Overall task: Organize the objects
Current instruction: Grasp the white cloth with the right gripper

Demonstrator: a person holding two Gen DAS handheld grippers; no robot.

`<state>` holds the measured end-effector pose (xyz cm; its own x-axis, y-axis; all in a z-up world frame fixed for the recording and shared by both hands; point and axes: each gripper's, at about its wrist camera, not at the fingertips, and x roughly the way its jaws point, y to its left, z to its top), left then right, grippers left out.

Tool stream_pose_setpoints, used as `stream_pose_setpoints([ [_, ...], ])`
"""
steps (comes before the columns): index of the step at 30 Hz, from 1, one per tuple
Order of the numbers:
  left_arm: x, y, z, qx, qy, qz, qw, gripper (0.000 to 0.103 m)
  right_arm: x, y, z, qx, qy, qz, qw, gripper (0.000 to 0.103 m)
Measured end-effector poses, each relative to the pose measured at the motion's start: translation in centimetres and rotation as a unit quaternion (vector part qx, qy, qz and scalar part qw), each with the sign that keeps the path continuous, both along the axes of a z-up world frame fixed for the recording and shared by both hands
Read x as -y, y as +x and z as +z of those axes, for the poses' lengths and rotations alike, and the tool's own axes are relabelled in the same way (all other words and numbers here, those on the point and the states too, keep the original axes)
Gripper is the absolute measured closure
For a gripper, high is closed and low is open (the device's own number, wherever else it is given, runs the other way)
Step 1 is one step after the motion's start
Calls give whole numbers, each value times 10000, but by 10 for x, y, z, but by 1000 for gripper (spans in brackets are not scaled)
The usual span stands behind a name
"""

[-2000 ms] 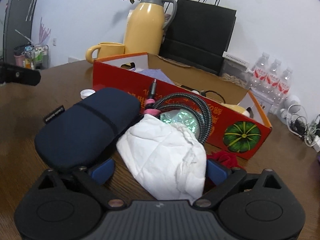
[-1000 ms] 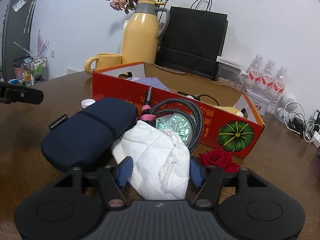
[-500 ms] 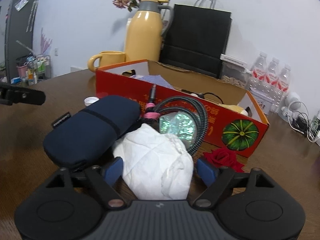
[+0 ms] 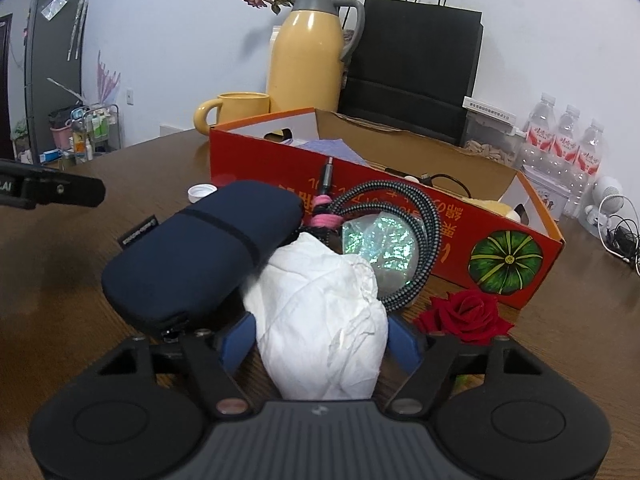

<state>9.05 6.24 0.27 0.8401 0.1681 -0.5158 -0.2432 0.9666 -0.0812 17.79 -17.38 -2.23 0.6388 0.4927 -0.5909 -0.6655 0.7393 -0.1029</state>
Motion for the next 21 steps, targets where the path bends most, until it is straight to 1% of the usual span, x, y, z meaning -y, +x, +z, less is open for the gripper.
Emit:
stream_pose_setpoints([
  [1,0,0,0,0,2,-3,10000,0,1,-1,0,-18,22,15,10000,39],
  [7,1,1,-1,-16,5,-16,10000,0,3,-3,1,-27,59,62,10000,49],
  [12,1,0,-1,-1,1,-14,10000,0,8,-7,4,106,157,-52,9998,50],
  [17,0,2,-1,9,14,-5,10000,0,21,-14,10,384,455,-296,9978,50],
  [21,-1,10,-2,-38,46,8,10000,0,29,-16,14,516,662,-454,9954,50],
])
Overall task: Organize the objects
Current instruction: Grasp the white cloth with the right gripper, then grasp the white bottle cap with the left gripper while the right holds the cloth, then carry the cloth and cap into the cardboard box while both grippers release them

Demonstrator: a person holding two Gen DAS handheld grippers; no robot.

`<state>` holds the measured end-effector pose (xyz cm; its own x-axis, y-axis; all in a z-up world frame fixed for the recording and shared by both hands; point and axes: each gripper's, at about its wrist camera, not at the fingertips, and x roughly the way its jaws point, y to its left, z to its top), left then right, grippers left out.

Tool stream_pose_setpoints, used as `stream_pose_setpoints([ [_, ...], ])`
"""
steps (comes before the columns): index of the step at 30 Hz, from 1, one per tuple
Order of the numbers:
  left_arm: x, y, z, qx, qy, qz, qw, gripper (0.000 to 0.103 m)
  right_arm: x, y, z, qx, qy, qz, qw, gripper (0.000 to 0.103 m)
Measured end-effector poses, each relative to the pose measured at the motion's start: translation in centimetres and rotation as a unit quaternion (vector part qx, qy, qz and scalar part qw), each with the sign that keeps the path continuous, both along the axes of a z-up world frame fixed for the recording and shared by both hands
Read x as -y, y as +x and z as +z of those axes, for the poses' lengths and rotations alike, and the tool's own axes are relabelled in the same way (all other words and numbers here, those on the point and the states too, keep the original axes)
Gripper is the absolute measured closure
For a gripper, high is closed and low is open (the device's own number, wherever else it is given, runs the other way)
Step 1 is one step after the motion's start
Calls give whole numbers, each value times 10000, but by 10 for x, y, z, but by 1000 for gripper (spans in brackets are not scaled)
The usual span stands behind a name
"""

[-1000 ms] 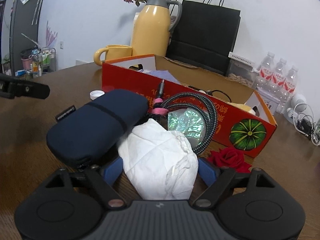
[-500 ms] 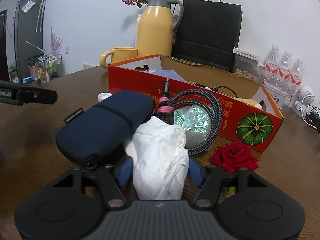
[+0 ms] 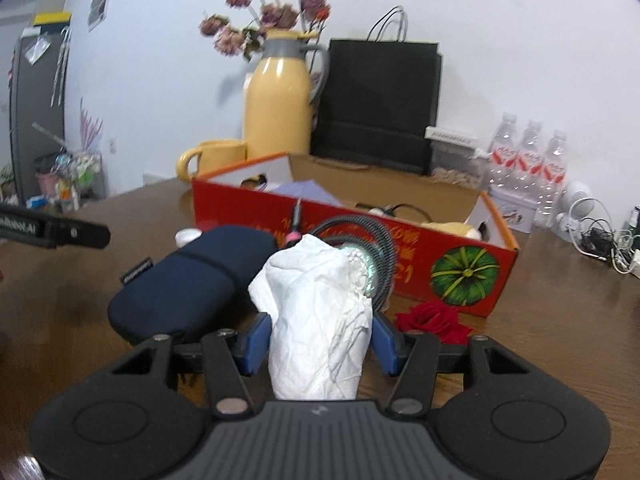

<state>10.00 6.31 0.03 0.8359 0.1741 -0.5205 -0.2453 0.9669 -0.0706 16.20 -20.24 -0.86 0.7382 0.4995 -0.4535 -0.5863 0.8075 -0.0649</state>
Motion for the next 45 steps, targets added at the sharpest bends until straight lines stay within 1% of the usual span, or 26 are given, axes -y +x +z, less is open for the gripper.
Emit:
stream_pose_setpoints([
  [5,-4,17,-1,-29,84,40,10000,0,11,3,3,41,290,-269,9992,50],
  [9,-9,40,0,-117,210,91,9997,0,18,7,5,72,468,-549,9974,50],
  [12,-12,63,-5,-353,178,153,9991,0,22,10,4,56,553,-708,9959,50],
  [14,-11,75,-11,-524,162,105,9984,0,23,12,4,39,563,-742,9956,50],
  [16,-9,87,-16,-631,278,130,9975,0,22,12,3,62,552,-735,9957,50],
  [19,-7,102,-18,-637,419,336,9965,0,20,12,3,59,519,-701,9962,50],
  [22,-3,115,-23,-633,384,304,9968,0,19,12,3,52,520,-693,9962,50],
  [24,-3,121,-28,-690,264,262,9969,6,19,12,3,52,516,-689,9963,50],
  [26,-6,123,-32,-751,24,151,9971,21,19,12,3,45,512,-682,9964,49],
  [27,-5,122,-31,-717,106,158,9972,29,19,11,2,40,511,-677,9964,49],
  [29,-2,120,-30,-652,177,120,9976,64,18,12,2,30,508,-669,9965,49],
  [30,-1,119,-30,-615,158,76,9980,73,18,12,2,27,507,-665,9965,49],
  [35,5,111,-30,-505,243,-49,9984,74,17,12,2,45,503,-668,9965,49],
  [38,6,103,-27,-326,300,65,9990,74,18,11,2,61,509,-671,9964,49],
  [41,6,95,-24,-174,272,181,9993,74,18,10,3,100,508,-670,9964,49],
  [45,10,84,-16,49,312,232,9992,74,19,8,3,162,528,-679,9962,50],
])
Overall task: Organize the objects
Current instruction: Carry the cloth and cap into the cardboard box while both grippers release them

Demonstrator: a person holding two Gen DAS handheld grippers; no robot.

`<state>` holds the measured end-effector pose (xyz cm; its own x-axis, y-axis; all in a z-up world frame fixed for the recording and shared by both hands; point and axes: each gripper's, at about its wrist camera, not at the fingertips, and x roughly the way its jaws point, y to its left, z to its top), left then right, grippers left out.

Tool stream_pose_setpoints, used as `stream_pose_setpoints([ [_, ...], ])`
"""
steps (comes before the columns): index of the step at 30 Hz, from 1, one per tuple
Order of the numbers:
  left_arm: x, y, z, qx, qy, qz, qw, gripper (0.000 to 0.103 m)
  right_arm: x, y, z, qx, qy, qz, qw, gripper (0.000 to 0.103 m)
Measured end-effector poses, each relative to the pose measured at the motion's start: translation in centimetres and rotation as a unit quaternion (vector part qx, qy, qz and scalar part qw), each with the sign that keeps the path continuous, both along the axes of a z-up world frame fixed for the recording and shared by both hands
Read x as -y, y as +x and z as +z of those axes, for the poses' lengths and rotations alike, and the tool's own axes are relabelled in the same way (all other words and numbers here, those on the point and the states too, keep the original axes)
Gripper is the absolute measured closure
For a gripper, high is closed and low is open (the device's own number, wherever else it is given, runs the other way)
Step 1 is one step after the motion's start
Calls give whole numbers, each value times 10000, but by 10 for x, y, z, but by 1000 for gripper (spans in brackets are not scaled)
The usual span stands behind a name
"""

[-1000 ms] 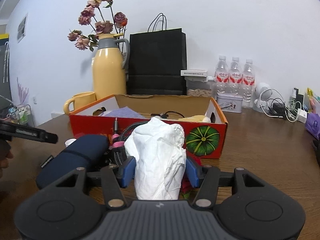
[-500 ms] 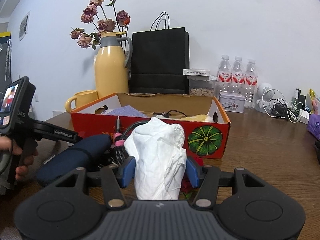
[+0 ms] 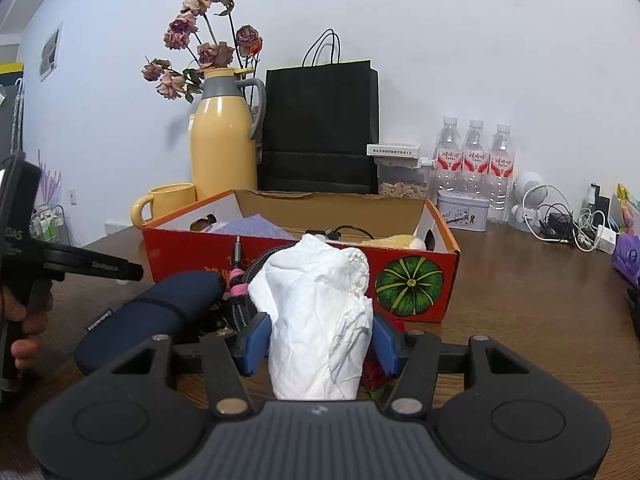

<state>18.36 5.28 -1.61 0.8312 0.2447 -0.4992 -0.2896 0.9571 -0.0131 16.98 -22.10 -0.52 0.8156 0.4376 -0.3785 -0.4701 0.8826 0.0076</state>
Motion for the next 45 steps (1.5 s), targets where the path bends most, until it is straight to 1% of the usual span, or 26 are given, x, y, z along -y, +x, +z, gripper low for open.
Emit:
stream_pose_setpoints([
  [5,12,-13,21,418,25,-135,9990,74,-1,-1,2,141,-40,-64,9999,50],
  [9,27,-8,45,727,27,-378,9966,74,-5,2,19,385,96,37,9992,50],
  [15,51,19,70,1065,20,-629,9923,74,-25,25,48,745,173,99,9970,50],
  [19,60,44,82,1176,10,-671,9908,74,-41,59,64,678,295,76,9972,50],
  [22,58,64,85,1202,-27,-600,9909,74,-54,86,71,550,311,46,9980,50],
  [25,52,83,84,1172,-146,-503,9917,74,-68,111,69,415,260,50,9988,50],
  [28,48,105,79,1046,-177,-457,9933,74,-80,135,62,240,225,13,9995,50],
  [31,45,118,70,891,-191,-472,9947,74,-84,154,49,14,245,-39,9997,50],
  [35,40,129,60,708,-193,-531,9959,74,-85,165,32,-224,130,2,9997,50],
  [39,36,130,55,606,-203,-565,9964,74,-83,169,27,-313,112,-31,9994,49],
  [41,36,130,53,571,-228,-537,9967,73,-83,169,26,-338,93,-52,9994,45],
  [42,36,130,52,583,-194,-490,9969,71,-82,168,26,-342,81,-68,9994,39],
  [43,36,130,53,591,-154,-483,9970,65,-82,167,26,-348,67,-85,9993,32],
  [44,37,130,53,600,-136,-478,9970,52,-82,167,27,-345,66,-111,9993,29],
  [45,37,129,53,620,-129,-466,9969,43,-81,166,27,-322,70,-147,9993,25],
])
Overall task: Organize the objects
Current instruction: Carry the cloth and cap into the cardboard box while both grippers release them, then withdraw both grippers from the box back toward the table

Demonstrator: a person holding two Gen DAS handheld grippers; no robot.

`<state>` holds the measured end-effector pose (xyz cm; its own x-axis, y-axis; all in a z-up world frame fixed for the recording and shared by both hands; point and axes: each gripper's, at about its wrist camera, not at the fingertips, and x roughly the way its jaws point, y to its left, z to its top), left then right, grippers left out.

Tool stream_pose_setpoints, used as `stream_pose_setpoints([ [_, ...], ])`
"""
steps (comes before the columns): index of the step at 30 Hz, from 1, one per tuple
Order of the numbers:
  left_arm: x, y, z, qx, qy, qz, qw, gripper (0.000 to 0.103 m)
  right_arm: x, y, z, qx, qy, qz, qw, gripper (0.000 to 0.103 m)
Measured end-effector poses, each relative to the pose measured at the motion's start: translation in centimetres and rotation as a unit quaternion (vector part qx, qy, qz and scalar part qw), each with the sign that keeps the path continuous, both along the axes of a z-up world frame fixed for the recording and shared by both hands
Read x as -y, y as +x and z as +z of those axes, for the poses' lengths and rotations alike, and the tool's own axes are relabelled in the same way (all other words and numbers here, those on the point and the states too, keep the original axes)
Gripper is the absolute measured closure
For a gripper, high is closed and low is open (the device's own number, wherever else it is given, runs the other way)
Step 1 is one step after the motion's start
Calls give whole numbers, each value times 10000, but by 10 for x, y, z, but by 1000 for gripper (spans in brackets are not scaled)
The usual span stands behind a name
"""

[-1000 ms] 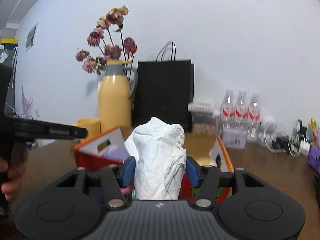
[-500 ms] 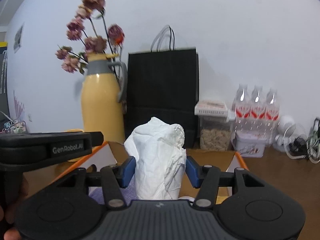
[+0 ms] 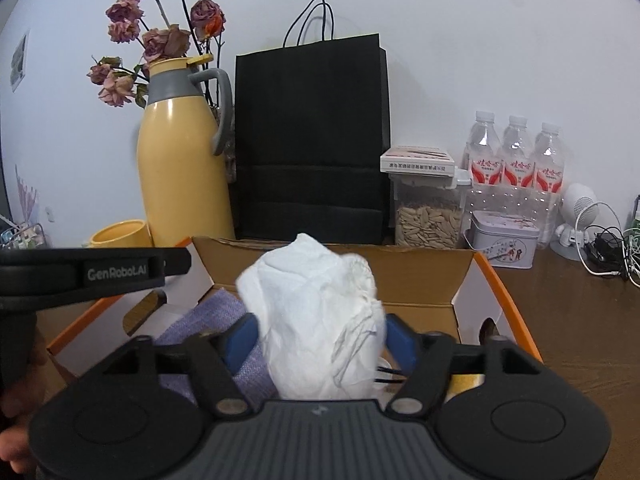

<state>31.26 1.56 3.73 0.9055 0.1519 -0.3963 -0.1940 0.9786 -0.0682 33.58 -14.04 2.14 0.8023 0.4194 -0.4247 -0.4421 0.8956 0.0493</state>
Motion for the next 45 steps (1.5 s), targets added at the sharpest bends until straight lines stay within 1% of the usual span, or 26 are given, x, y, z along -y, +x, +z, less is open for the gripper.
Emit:
stream_pose_setpoints([
  [1,1,-1,1,27,22,9,10000,22,1,-1,0,9,1,-44,10000,20],
  [2,2,-1,2,79,55,23,10000,5,3,-1,1,16,14,-78,10000,15],
  [3,3,-3,3,148,89,48,9998,0,5,-2,2,35,61,-105,9999,7],
  [4,4,-5,3,236,122,66,9996,0,7,-3,3,47,115,-130,9998,1],
  [5,5,-5,4,259,141,64,9995,0,9,-3,4,44,166,-136,9998,0],
  [13,6,-7,7,238,90,66,9997,0,13,-4,8,48,197,-177,9996,0],
  [20,7,-13,13,332,28,-21,9994,0,17,-12,13,143,153,-185,9996,0],
  [27,6,-33,26,477,-13,-118,9988,0,25,-30,27,301,78,-82,9995,0],
  [32,3,-56,34,605,-3,-96,9981,0,32,-48,38,420,69,3,9991,0],
  [37,0,-79,34,538,15,-99,9985,0,39,-66,43,468,-19,93,9989,0],
  [42,-3,-100,28,393,39,-66,9992,0,47,-80,37,321,-114,138,9993,0],
  [45,-6,-114,21,217,19,-52,9997,0,53,-91,31,236,-160,121,9995,0],
])
